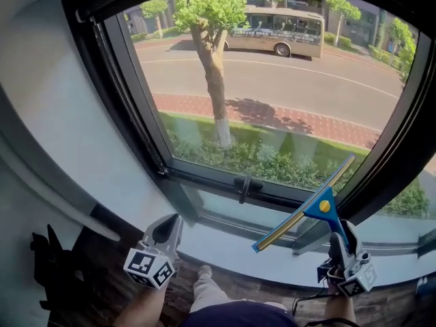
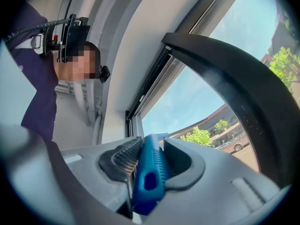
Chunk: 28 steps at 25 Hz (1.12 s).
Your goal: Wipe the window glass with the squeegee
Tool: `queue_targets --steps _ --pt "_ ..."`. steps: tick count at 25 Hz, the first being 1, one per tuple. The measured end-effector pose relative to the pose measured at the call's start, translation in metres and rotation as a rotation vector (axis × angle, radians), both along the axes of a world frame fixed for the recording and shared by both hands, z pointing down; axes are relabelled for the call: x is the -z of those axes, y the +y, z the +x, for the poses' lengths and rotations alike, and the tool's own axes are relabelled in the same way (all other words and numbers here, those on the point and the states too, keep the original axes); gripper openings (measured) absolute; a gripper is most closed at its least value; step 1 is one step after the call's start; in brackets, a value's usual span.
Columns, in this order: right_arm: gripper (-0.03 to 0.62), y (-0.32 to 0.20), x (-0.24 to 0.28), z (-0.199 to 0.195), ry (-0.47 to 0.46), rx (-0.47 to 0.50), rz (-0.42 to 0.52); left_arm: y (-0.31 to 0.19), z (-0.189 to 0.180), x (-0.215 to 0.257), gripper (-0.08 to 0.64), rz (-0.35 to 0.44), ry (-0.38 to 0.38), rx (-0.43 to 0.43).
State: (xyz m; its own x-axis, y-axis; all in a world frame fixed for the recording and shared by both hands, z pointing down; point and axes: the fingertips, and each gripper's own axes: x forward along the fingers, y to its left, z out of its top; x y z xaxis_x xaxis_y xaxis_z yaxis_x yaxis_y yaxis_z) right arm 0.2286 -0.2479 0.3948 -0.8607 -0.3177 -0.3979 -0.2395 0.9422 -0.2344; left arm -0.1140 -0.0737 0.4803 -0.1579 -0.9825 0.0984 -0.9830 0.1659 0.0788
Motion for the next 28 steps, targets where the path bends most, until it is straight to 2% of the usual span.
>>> queue_targets --steps 2,9,14,17,22,28 --pt "0.150 0.002 0.006 -0.021 0.027 -0.052 0.011 -0.019 -0.022 0.002 0.005 0.000 0.021 -0.041" --pt "0.150 -0.003 -0.015 -0.026 0.067 -0.282 -0.007 -0.068 -0.060 0.017 0.005 0.035 0.000 -0.186" --pt "0.150 0.001 -0.020 -0.028 0.088 -0.397 -0.085 -0.095 -0.064 0.020 0.005 0.027 -0.027 -0.298" --pt "0.150 0.008 -0.009 -0.039 0.092 -0.456 -0.052 -0.108 -0.071 0.025 0.003 0.043 -0.026 -0.345" --pt "0.150 0.013 0.010 -0.056 0.089 -0.628 -0.027 -0.141 -0.081 0.046 0.003 0.097 -0.029 -0.372" --pt "0.150 0.025 0.027 -0.055 0.118 -0.784 -0.023 -0.160 -0.068 0.050 0.002 0.086 -0.113 -0.437"
